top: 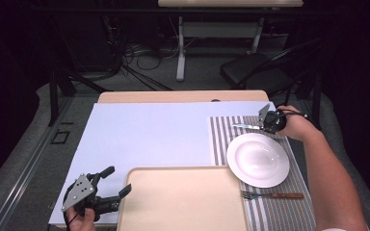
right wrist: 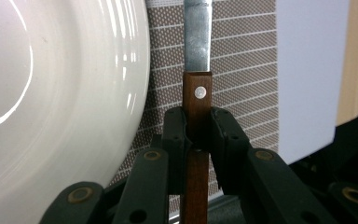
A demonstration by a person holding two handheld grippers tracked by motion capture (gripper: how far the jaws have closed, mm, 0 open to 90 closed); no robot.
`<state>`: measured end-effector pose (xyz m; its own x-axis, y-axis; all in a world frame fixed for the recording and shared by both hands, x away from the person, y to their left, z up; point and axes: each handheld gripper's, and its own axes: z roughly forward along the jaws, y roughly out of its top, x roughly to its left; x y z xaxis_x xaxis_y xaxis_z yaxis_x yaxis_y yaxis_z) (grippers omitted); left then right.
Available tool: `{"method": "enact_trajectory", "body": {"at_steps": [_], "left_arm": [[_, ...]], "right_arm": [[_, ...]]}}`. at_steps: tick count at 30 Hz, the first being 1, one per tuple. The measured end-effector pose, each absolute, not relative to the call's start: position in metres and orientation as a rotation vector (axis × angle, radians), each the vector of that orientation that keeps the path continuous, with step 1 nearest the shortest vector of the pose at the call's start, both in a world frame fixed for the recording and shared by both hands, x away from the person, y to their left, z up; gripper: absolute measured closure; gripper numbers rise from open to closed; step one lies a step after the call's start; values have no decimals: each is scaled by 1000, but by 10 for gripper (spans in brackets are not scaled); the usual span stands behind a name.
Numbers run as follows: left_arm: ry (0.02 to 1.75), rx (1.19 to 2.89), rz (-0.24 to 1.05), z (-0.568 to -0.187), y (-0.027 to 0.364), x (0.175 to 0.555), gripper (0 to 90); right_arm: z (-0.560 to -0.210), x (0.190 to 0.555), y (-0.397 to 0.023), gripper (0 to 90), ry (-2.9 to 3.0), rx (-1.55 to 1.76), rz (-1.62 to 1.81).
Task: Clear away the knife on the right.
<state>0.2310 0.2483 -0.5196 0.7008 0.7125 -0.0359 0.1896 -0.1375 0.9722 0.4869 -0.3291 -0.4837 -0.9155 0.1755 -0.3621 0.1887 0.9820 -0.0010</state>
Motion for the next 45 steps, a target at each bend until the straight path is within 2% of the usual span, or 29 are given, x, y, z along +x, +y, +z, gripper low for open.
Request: {"method": "enact_trajectory", "body": {"at_steps": [1,10,25,36,45], "left_arm": [[732,1681,529,-520,248,231,156],[734,1677,533,-519,248,231,156],[720,1683,529,-519,247,230,156],[714,1677,524,-519,247,230,156],[709,1687,521,-519,247,230,156]], "right_arm": [[-486,485,-331,771,2717,269,112],[-463,470,-330,771,2681,369,123],[-448,438,-324,771,2654,565,229],[-441,413,-323,771,2551,1020,506],[-443,402,-324,771,2453,1314,600]]}}
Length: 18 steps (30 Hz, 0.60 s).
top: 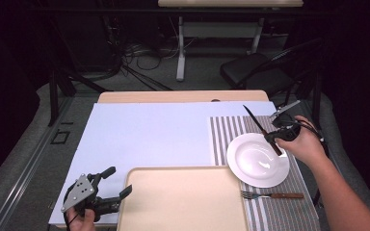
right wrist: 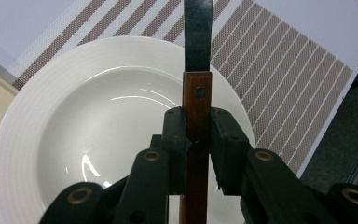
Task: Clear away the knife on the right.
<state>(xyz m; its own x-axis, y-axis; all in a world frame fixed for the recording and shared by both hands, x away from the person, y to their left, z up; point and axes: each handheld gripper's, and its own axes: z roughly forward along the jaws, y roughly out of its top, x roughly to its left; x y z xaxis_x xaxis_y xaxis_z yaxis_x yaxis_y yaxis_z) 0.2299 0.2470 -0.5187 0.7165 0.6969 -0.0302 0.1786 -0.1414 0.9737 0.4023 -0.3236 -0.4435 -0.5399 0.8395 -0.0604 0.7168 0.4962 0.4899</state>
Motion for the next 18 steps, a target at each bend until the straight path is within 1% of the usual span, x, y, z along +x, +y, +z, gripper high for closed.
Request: {"method": "enact_trajectory", "body": {"at_steps": [9,18], "left_arm": [[703,1686,515,-518,247,229,157],[700,1691,515,-518,246,229,156]], "right_arm": [[-451,386,-335,771,2269,1675,762],[-455,378,-336,771,2250,1814,784]]}}
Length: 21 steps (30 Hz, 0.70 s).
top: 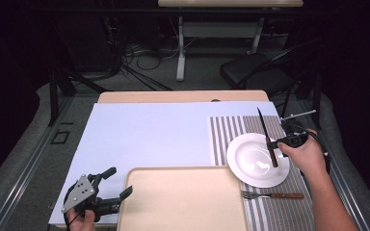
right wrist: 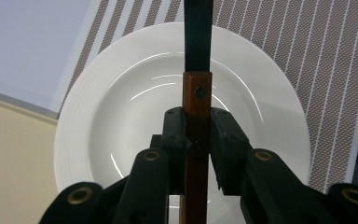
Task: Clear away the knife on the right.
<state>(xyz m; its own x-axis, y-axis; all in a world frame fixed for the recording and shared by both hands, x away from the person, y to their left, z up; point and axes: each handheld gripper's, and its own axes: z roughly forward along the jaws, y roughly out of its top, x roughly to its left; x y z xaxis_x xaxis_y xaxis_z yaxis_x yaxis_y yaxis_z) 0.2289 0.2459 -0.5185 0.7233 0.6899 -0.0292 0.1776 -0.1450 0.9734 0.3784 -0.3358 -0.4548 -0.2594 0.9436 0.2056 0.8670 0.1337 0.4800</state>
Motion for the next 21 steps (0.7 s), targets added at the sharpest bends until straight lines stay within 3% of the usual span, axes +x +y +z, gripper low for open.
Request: {"method": "enact_trajectory", "body": {"at_steps": [21], "left_arm": [[680,1687,503,-517,244,229,156]], "right_arm": [[-458,327,-351,771,2214,1844,778]]}}
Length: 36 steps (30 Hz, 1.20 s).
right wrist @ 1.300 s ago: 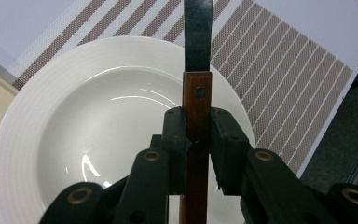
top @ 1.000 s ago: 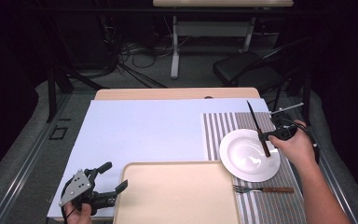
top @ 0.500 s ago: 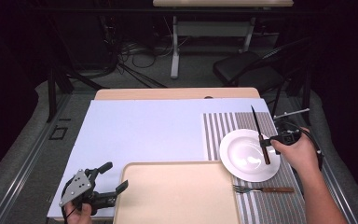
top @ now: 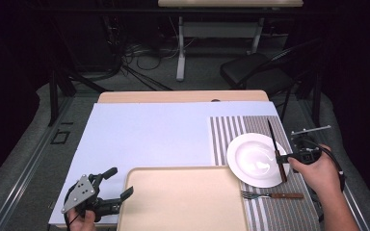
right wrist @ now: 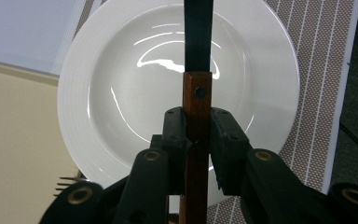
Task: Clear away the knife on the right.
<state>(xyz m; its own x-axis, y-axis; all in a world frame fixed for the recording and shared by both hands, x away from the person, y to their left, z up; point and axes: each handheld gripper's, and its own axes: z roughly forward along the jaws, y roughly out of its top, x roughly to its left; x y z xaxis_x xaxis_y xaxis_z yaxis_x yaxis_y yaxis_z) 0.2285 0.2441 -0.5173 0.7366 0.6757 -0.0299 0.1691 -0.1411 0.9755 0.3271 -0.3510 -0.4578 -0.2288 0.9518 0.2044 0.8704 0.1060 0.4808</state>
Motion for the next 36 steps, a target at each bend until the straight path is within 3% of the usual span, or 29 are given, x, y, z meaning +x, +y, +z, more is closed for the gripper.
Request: {"method": "enact_trajectory", "body": {"at_steps": [18,36], "left_arm": [[672,1691,502,-517,242,228,156],[676,1681,501,-517,243,228,156]], "right_arm": [[-462,284,-354,771,2196,1825,760],[-460,257,-304,771,2272,1737,804]]}}
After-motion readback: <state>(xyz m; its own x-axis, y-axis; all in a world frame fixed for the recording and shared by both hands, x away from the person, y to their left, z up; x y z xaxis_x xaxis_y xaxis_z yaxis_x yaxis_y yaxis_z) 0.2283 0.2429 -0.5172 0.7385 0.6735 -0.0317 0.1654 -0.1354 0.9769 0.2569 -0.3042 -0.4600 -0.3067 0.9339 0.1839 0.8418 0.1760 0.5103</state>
